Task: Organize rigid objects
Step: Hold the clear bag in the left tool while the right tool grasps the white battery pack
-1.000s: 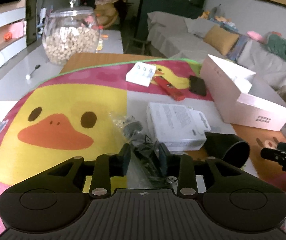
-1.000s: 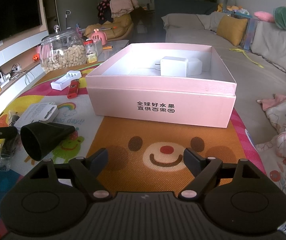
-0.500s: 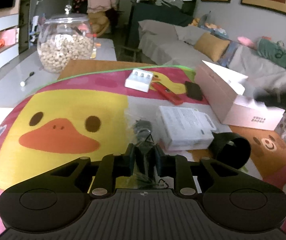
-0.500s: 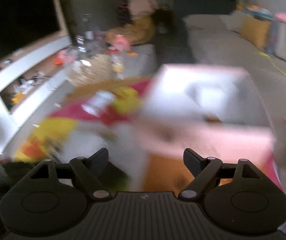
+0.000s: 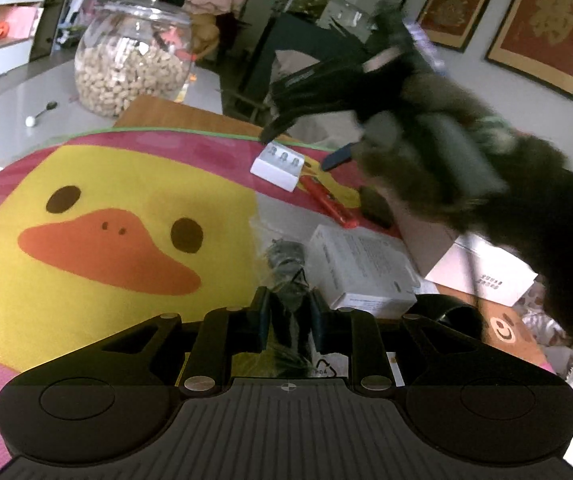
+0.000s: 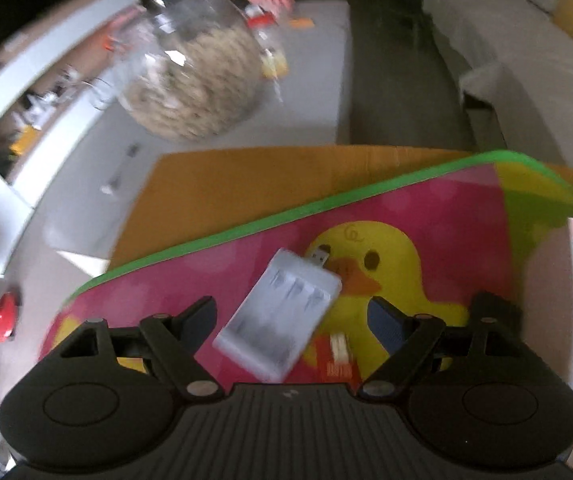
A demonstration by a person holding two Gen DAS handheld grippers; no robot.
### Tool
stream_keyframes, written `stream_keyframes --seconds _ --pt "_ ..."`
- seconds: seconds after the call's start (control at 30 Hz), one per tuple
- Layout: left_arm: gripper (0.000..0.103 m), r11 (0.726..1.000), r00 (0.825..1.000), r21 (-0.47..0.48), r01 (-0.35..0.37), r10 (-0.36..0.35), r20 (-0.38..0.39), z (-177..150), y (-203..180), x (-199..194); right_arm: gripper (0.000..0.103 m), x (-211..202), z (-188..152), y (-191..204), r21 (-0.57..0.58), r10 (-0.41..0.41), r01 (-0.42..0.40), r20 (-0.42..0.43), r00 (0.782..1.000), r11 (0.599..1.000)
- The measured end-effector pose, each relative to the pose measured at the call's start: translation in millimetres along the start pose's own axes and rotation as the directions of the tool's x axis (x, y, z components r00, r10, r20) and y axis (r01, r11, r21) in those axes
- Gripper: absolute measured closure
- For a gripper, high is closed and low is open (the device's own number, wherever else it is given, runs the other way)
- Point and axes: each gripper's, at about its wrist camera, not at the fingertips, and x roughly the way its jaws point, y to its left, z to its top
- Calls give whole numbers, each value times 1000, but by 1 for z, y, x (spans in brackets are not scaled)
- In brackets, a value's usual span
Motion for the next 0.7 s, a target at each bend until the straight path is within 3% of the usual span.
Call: stream_keyframes --seconds 0.1,0.17,0.27,0.7 --pt "79 1000 1000 -17 12 -12 0 0 3 0 21 27 6 3 -31 -70 70 -15 997 997" --pt "79 1000 1000 -21 15 -15 0 0 3 -1 34 22 2 8 -70 -63 63 8 998 996" --pt "79 999 1000 -28 19 -19 0 1 5 0 54 10 -12 12 -177 -21 17 -22 1000 984" --pt "79 999 1000 -34 14 -14 0 2 6 1 55 -78 -134 -6 -338 46 -71 -81 996 938"
